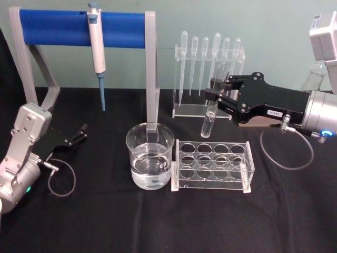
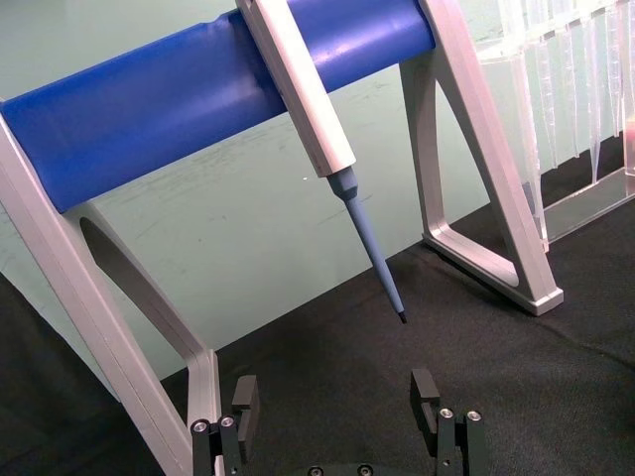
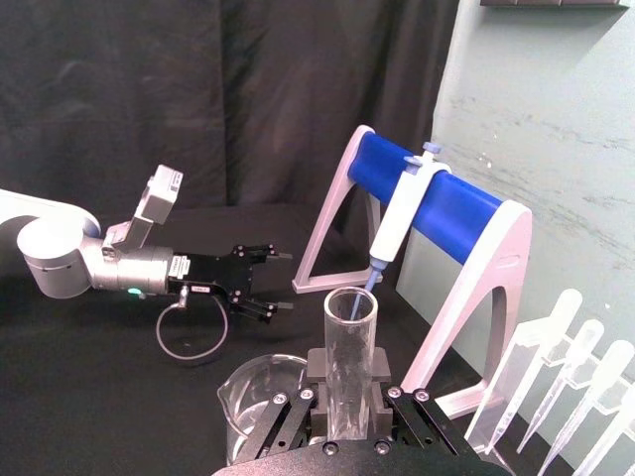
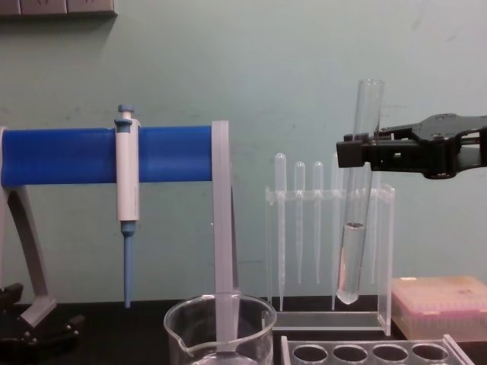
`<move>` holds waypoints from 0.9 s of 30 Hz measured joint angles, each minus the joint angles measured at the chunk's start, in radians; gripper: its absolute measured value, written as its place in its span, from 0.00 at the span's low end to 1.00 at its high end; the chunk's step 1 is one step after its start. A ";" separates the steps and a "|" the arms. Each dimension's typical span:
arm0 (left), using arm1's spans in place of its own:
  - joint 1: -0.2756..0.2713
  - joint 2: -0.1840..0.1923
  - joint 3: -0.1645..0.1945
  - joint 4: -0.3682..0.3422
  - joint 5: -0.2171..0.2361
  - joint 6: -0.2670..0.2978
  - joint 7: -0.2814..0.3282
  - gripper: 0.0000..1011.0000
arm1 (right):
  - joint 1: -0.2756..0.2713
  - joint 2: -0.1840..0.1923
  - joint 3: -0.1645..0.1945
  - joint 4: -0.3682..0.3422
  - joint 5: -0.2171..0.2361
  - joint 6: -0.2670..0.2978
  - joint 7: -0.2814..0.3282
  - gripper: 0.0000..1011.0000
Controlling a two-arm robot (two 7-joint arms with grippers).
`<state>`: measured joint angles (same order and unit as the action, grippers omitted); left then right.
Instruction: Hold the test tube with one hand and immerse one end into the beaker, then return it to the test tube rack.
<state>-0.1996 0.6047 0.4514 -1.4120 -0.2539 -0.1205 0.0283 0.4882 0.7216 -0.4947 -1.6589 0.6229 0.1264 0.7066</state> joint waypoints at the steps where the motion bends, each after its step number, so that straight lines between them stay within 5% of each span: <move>1: 0.000 0.000 0.000 0.000 0.000 0.000 0.000 0.99 | 0.000 0.000 0.000 0.000 0.000 0.000 0.000 0.23; 27: 0.000 0.000 0.000 0.000 0.000 0.000 0.000 0.99 | 0.000 0.000 0.000 0.000 0.000 0.000 0.000 0.23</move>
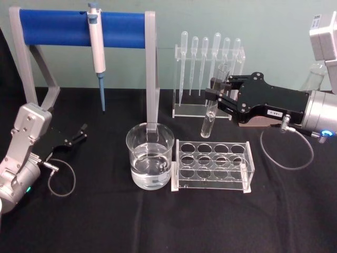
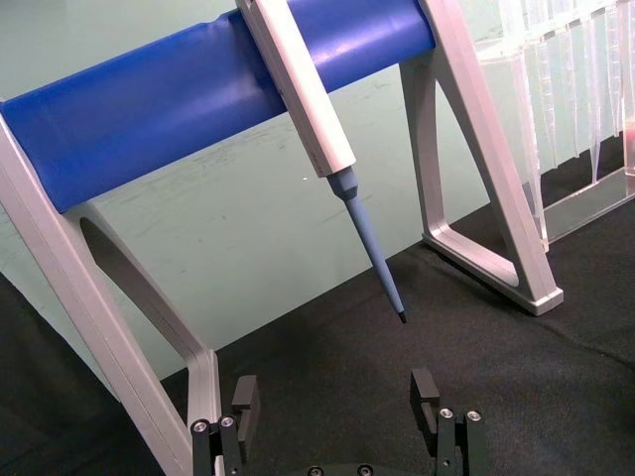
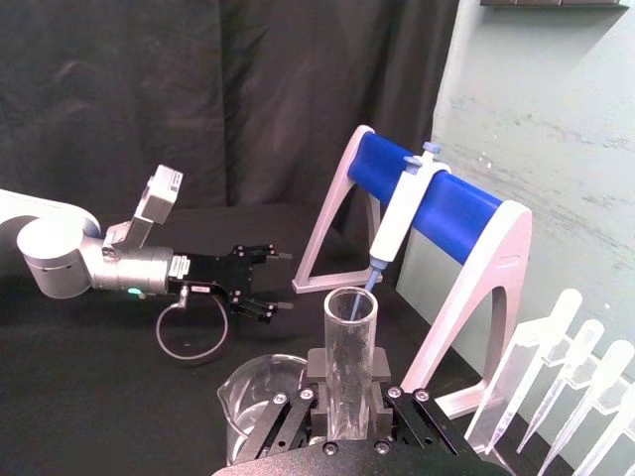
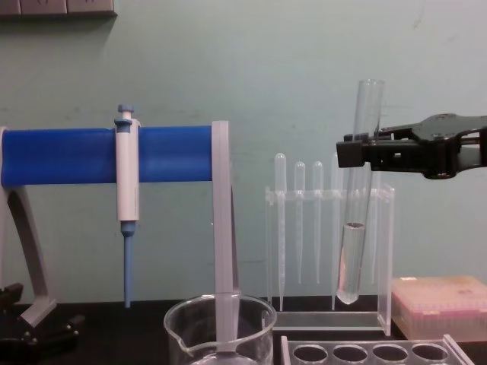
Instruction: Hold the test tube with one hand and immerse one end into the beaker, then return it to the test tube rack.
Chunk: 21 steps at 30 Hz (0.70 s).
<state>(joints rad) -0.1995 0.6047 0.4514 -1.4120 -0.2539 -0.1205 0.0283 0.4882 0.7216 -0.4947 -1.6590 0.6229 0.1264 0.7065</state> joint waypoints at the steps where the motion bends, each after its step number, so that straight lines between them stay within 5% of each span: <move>1: 0.000 0.000 0.000 0.000 0.000 0.000 0.000 0.99 | 0.000 0.000 0.000 0.000 0.000 0.000 0.000 0.23; 21: 0.000 0.000 0.000 0.000 0.000 0.000 0.000 0.99 | 0.000 0.000 0.000 0.000 0.000 0.000 0.000 0.23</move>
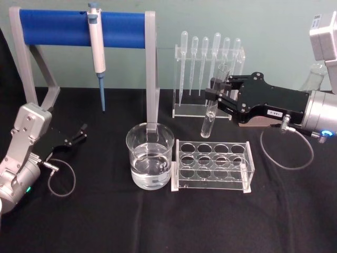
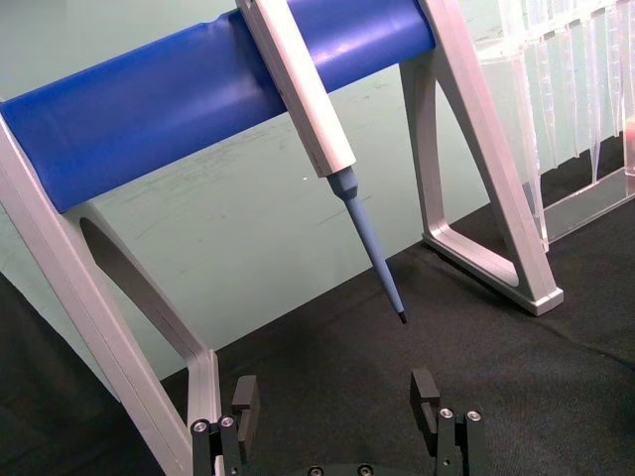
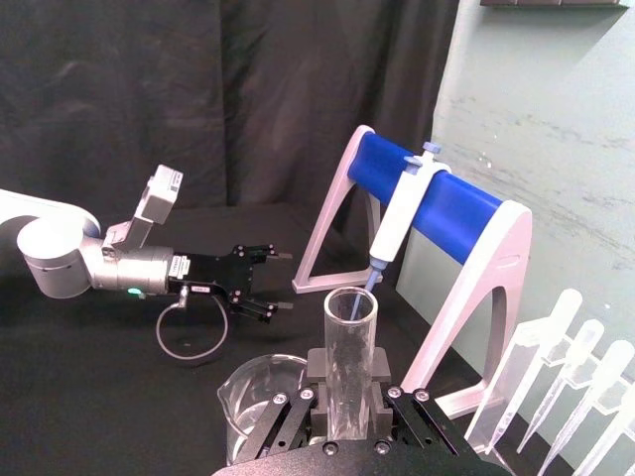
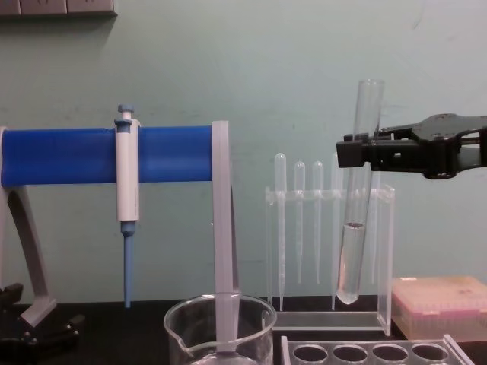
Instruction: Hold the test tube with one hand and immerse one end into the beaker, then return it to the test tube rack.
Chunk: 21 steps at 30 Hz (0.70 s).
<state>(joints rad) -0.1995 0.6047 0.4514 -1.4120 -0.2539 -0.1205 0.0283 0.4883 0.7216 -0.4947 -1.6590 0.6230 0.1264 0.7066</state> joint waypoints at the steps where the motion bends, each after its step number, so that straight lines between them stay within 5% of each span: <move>1: 0.000 0.000 0.000 0.000 0.000 0.000 0.000 0.99 | 0.000 0.000 0.000 0.000 0.000 0.000 0.000 0.23; 21: 0.000 0.000 0.000 0.000 0.000 0.000 0.000 0.99 | 0.000 0.000 0.000 0.000 0.000 0.000 0.000 0.23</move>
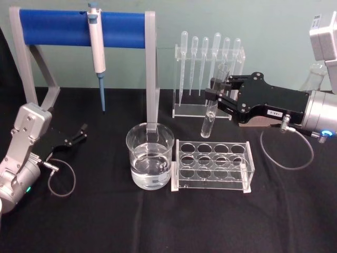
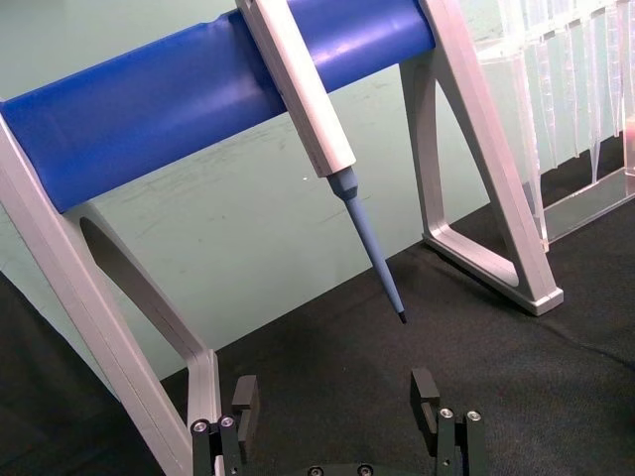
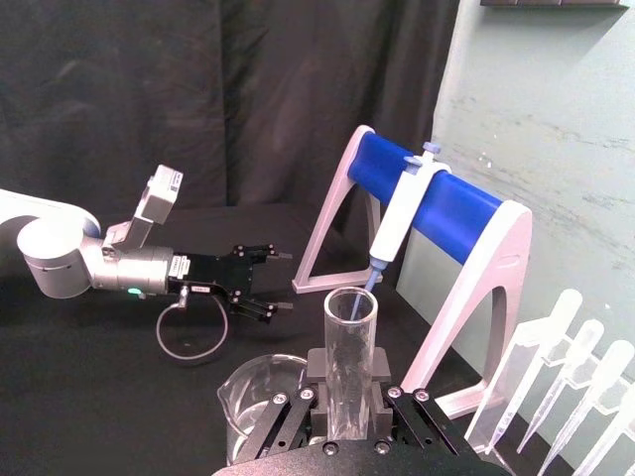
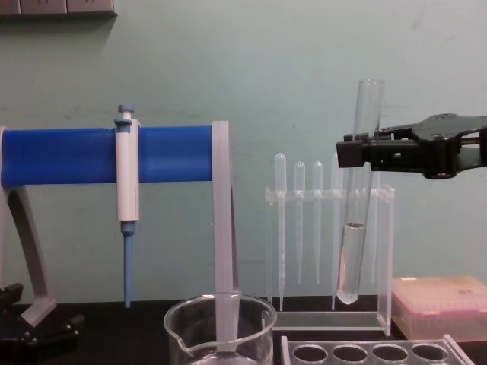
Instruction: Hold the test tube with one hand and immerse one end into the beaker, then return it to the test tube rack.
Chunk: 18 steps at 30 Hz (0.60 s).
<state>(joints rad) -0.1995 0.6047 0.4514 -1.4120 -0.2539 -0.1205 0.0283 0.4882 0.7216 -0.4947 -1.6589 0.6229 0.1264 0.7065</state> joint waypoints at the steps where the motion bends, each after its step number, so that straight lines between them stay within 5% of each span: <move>1: 0.000 0.000 0.000 0.000 0.000 0.000 0.000 0.99 | 0.000 0.000 0.000 0.000 0.000 0.000 0.000 0.23; 18: 0.000 0.000 0.000 0.000 0.000 0.000 0.000 0.99 | 0.000 0.000 0.000 0.000 0.000 0.000 0.000 0.23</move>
<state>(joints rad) -0.1995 0.6047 0.4514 -1.4120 -0.2539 -0.1205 0.0282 0.4883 0.7216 -0.4947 -1.6590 0.6229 0.1264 0.7066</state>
